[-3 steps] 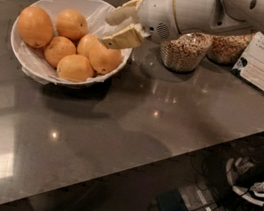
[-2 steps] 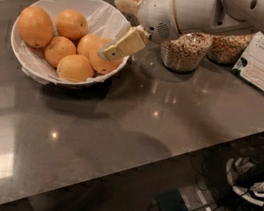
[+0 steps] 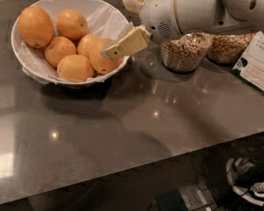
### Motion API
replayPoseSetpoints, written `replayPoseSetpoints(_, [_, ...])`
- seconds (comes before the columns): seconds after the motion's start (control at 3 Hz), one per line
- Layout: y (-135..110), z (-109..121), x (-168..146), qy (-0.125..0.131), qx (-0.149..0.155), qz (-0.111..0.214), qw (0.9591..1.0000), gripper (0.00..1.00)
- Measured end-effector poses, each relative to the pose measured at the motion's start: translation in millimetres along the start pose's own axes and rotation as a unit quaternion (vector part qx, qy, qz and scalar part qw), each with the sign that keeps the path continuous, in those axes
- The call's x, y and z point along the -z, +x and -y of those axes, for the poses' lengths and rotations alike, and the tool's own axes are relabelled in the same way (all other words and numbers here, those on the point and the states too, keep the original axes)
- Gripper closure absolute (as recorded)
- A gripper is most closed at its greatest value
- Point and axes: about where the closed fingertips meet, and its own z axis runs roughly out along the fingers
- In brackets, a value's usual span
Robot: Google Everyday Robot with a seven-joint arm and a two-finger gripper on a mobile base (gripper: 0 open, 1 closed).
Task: Pick orange from white bowl
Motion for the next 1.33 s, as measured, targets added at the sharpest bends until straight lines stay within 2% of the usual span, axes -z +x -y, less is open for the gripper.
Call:
replayPoseSetpoints(0.33, [6.8,4.9,-0.6,0.004,-0.007,-0.015,0.9999,0.42])
replayPoseSetpoints(0.67, [17.2,8.5,-3.3,-0.001,-0.014,-0.031,0.9994,0.45])
replayPoseSetpoints(1.33, [40.4,6.6,-23.4,-0.035,-0.035,-0.06,0.997,0.26])
